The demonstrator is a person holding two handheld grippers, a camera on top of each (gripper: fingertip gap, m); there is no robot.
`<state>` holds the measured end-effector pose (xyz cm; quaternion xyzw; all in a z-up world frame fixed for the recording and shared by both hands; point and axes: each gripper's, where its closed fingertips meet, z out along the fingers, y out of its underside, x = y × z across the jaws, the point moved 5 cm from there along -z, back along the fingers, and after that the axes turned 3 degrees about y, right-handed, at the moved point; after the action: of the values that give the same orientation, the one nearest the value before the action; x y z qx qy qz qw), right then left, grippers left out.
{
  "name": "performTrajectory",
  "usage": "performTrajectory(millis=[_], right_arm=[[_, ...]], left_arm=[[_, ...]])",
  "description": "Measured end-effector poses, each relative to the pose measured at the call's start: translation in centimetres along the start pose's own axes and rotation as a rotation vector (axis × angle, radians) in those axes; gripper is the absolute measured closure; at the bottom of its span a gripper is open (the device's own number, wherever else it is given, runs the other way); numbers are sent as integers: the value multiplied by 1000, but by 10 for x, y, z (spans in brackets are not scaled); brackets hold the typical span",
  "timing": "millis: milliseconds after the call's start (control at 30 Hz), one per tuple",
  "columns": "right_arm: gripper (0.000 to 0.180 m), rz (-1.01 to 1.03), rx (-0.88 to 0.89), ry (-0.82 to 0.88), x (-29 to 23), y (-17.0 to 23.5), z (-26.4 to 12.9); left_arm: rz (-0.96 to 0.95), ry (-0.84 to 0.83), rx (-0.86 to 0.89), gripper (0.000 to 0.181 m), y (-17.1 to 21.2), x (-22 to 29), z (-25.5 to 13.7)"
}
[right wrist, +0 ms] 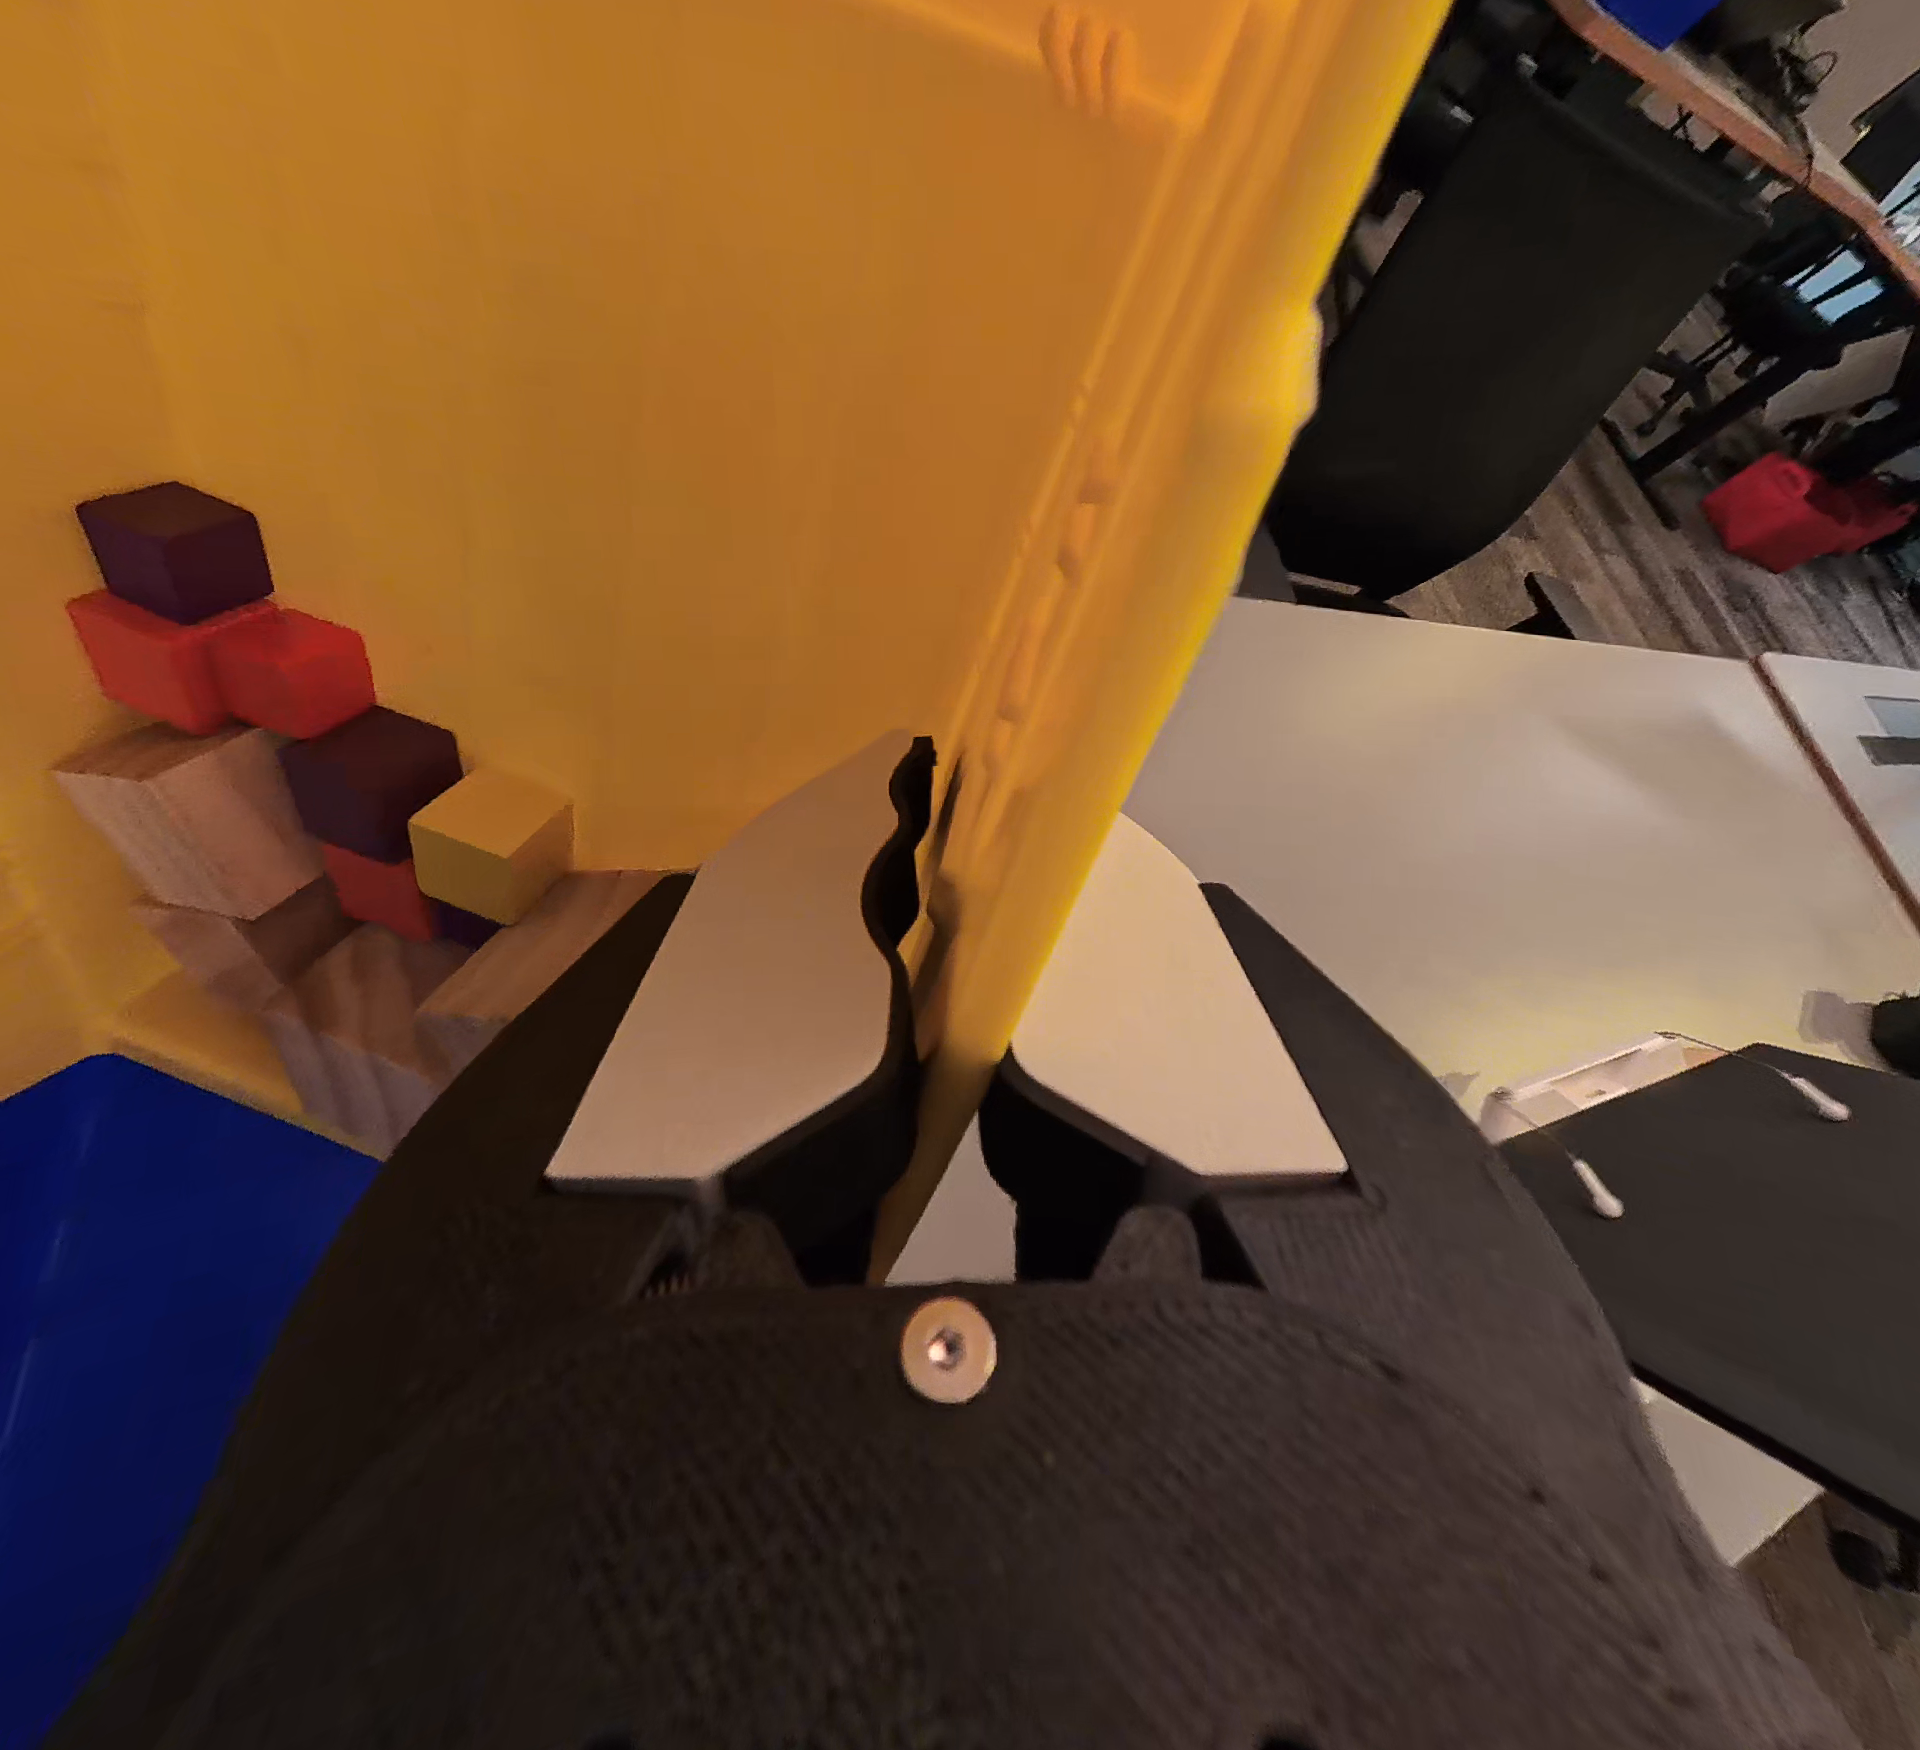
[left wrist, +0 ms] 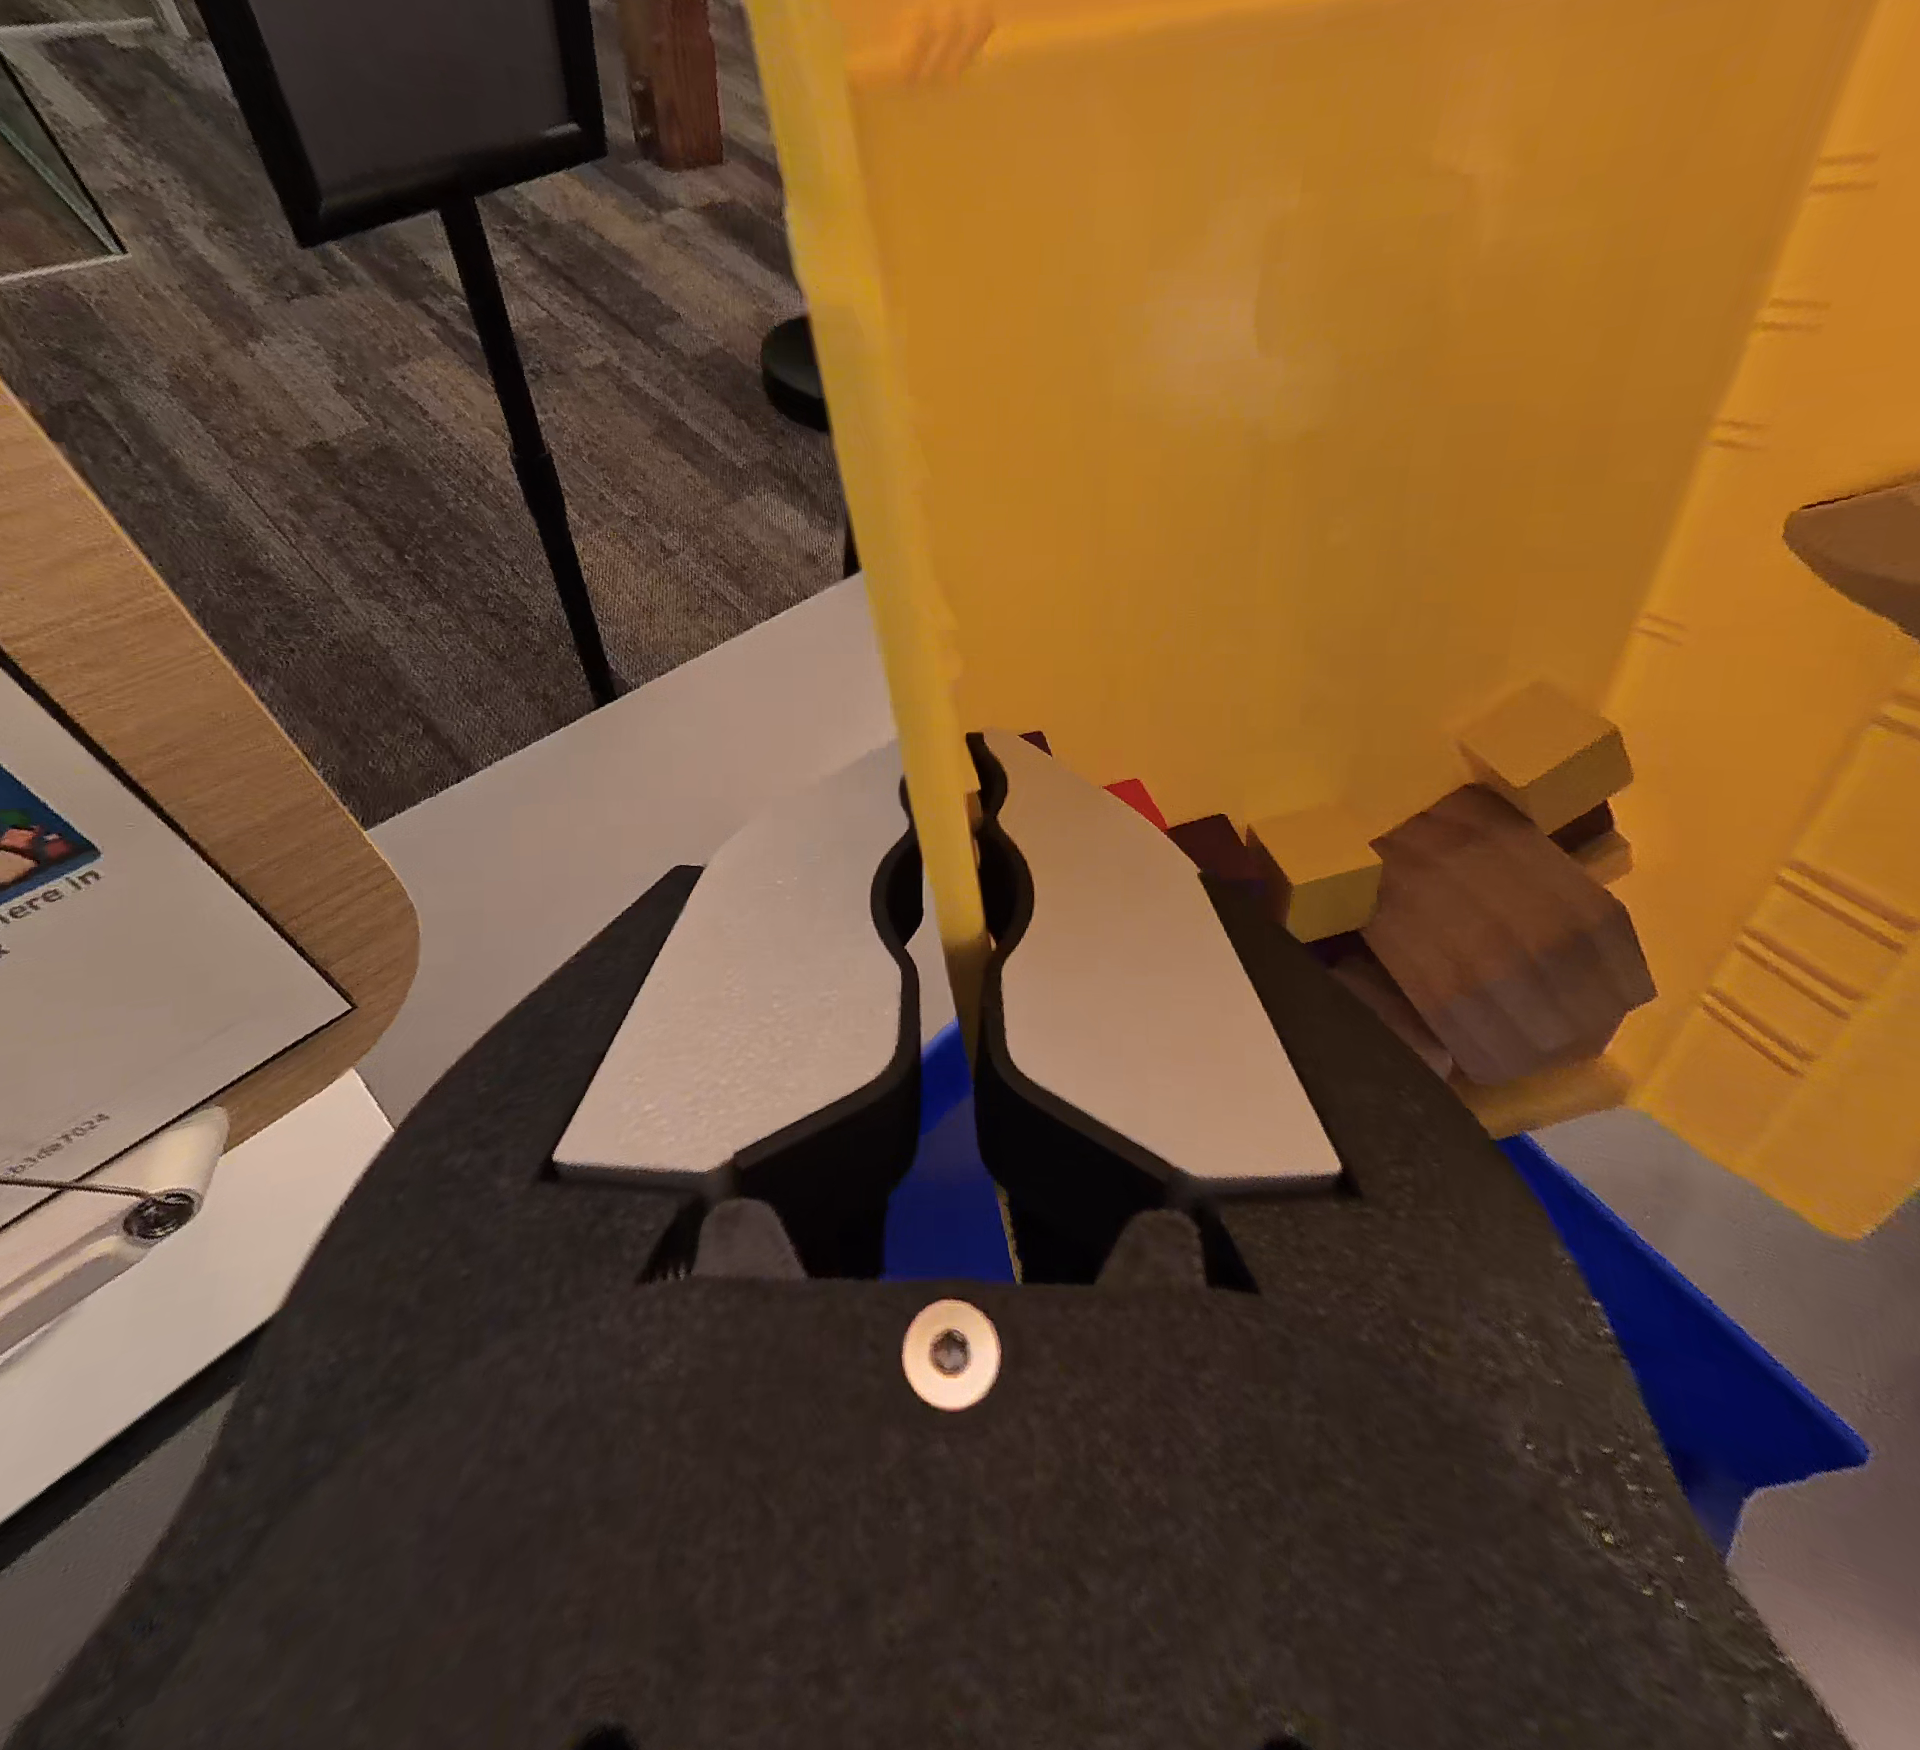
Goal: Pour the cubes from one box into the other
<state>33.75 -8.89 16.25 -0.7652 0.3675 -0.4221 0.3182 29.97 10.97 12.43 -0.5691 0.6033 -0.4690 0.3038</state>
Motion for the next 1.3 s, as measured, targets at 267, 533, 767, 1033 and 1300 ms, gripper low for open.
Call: performTrajectory(millis=[267,533,767,1033,1300], right_arm=[[174,-37,20,27,-4,-2,1],[174,-45,9,46,1,-5,-6],[175,-38,74,75,12,-10,-20],[174,-66,77,91,11,-8,-21],[174,-23,59,63,12,-5,-20]], left_arm=[[-44,33,5,176,5,-6,1],[-5,19,38,176,2,2,1],[23,38,147,176,-7,11,-6],[-19,54,140,176,-4,12,-5],[30,35,136,176,-7,14,-7]])
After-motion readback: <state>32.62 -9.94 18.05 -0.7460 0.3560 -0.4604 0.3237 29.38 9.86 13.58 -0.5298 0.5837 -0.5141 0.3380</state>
